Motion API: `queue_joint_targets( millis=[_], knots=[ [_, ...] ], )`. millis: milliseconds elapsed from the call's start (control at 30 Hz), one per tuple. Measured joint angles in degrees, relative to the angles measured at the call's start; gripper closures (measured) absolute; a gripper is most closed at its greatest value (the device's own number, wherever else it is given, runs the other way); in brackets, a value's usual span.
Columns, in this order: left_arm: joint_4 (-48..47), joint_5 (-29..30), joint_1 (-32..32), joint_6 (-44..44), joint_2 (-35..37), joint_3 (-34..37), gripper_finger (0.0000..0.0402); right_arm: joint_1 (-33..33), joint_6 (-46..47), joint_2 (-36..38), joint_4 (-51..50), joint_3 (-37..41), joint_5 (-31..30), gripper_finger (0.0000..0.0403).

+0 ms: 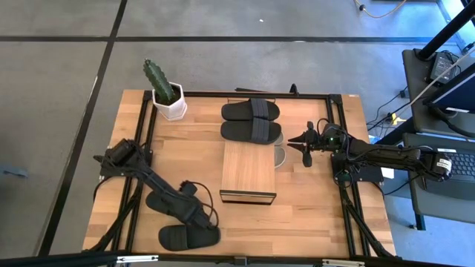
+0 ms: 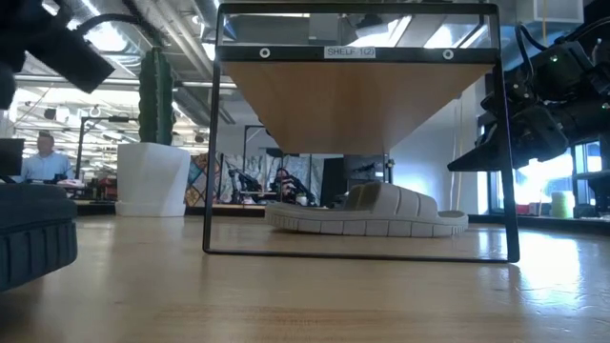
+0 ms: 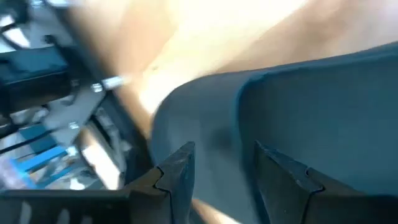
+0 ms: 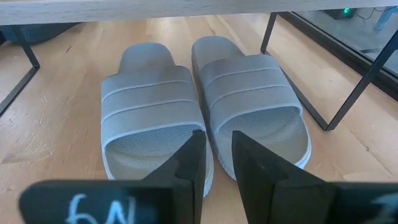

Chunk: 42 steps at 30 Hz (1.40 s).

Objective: Pick and place slides into the shelf
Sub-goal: Put the black slipper on the shelf

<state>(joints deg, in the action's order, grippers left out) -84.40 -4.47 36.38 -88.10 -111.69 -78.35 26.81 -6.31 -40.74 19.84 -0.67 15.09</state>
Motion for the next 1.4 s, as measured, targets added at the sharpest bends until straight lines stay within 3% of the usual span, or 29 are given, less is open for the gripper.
queue_joint_targets(
  millis=[500, 1400],
  knots=[
    [-0.86, -0.35, 4.04, -1.49, -0.60, 2.01, 0.0249, 0.01, 0.01, -0.01, 0.00, 0.02, 0.00, 0.0323],
    [1.53, 3.25, 4.07, -1.43, -0.55, 2.32, 0.0259, 0.00, -0.10, -0.01, 0.00, 0.02, 0.00, 0.0323]
  ],
)
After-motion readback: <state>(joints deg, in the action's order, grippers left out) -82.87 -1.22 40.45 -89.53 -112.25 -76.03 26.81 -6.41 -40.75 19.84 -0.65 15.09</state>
